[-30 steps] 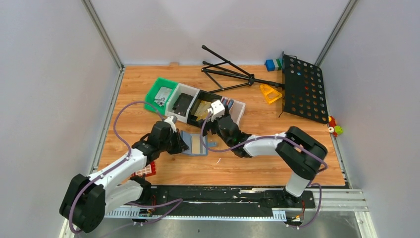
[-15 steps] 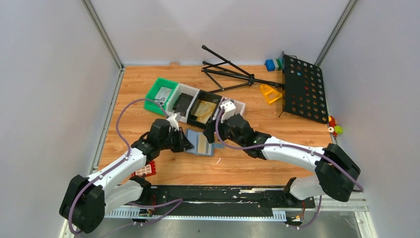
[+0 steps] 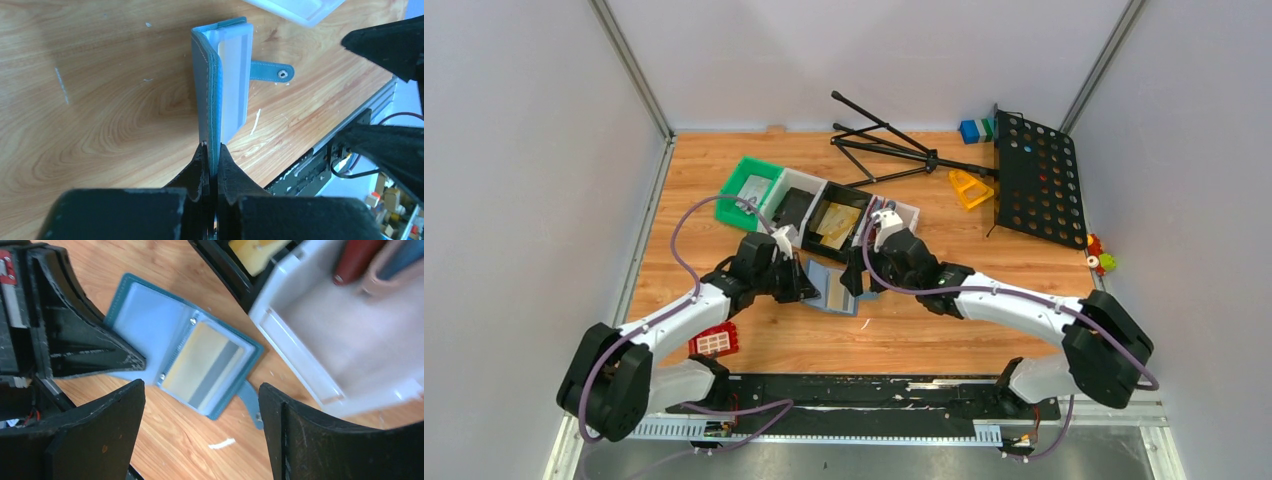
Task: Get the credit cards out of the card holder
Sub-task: Move the storage box to the center of the board.
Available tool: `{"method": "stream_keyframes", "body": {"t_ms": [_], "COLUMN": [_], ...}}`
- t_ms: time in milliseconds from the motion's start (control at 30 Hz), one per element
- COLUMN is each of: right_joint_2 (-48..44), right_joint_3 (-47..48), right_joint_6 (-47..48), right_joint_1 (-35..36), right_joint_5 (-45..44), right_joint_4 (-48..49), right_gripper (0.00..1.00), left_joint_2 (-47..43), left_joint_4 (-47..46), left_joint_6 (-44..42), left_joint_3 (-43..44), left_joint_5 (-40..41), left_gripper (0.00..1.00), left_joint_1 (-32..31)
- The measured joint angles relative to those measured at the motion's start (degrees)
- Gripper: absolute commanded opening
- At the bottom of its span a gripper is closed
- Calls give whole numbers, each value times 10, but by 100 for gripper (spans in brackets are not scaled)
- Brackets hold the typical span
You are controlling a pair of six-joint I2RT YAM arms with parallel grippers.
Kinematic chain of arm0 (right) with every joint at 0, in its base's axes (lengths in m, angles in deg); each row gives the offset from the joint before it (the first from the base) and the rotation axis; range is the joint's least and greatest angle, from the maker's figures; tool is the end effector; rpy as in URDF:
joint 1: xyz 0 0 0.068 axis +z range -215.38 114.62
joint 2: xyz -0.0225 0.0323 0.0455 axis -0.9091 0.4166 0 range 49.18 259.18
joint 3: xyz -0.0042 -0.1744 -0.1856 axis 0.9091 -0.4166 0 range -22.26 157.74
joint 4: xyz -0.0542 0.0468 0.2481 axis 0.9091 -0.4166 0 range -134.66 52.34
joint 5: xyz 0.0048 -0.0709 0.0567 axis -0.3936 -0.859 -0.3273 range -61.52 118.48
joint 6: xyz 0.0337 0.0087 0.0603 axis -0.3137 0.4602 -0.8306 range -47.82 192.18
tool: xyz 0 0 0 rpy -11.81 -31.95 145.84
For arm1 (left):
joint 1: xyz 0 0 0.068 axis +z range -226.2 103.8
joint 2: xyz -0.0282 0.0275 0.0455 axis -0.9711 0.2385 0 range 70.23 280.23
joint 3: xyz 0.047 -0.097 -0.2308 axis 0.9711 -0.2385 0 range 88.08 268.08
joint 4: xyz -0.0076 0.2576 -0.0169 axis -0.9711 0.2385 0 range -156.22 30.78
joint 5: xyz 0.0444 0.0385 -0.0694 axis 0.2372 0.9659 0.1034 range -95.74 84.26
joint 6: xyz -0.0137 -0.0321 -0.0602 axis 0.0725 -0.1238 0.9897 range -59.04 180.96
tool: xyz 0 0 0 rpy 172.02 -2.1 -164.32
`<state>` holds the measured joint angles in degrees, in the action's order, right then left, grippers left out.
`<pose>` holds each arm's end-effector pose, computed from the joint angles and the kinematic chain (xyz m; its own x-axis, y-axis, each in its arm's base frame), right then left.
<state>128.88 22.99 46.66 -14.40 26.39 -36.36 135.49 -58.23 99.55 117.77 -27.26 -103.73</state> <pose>0.2023 0.2462 0.1962 -0.6368 -0.1021 -0.7642 -0.5350 0.7722 0.3427 0.2038 -0.1296 0.1574 -0.8928 -0.1890 -0.4089 0.1393 0.7474 -0.6496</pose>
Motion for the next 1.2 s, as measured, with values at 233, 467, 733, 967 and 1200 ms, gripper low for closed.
{"method": "stream_keyframes", "body": {"t_ms": [233,467,733,967,1200], "right_joint_2": [-92,-89,60,204,228], "right_joint_3": [-7,-7,54,179,218], "right_joint_6": [-16,-28,-34,-43,-31], "right_joint_1": [-88,-199,-227,-210,-188], "right_joint_5": [-43,-71,-16,54,56], "right_joint_4": [-115,-166,-150,-96,-96], "right_gripper": [84,81,70,69,71], "left_joint_2": [3,-43,-65,-70,-73], "left_joint_4": [34,107,152,169,170], "left_joint_6": [-14,-32,-34,-34,-40], "left_joint_3": [14,36,36,36,36], "left_joint_5": [-17,7,13,19,30], "left_gripper": [0,0,0,0,0], "left_joint_1": [0,0,0,0,0]}}
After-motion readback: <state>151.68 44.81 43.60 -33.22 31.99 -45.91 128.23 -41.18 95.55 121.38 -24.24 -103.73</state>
